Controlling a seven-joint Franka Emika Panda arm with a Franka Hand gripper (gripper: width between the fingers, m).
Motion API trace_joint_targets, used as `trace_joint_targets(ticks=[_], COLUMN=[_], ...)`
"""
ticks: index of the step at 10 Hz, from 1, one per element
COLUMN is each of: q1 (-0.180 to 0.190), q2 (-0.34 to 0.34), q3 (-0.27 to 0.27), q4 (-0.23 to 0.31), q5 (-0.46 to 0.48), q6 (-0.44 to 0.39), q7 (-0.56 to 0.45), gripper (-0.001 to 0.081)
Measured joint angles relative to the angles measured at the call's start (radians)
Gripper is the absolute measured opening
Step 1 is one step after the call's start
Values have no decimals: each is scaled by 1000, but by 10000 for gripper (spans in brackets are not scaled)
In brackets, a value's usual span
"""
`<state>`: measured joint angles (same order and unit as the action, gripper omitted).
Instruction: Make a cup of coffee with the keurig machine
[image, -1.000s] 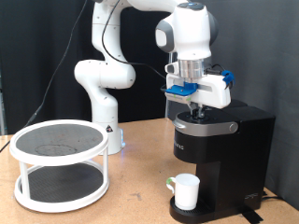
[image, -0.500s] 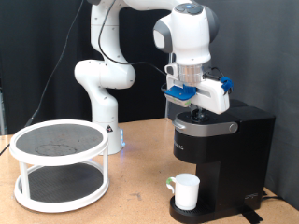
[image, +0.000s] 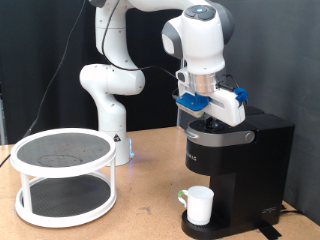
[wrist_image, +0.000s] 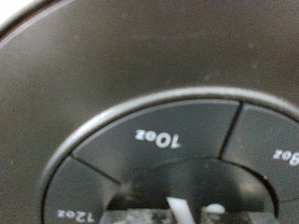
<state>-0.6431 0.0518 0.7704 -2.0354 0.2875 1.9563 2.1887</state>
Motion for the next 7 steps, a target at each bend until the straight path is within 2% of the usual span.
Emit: trace_joint_targets(ticks=[2, 4, 7], q1=[0, 1, 7], q2=[-1, -12, -89], q3=[1, 5, 16], q4=[0, -8, -80], q5=[-3, 0, 88], q6=[-1, 2, 57], q7=[-8, -73, -211], gripper=[0, 0, 0])
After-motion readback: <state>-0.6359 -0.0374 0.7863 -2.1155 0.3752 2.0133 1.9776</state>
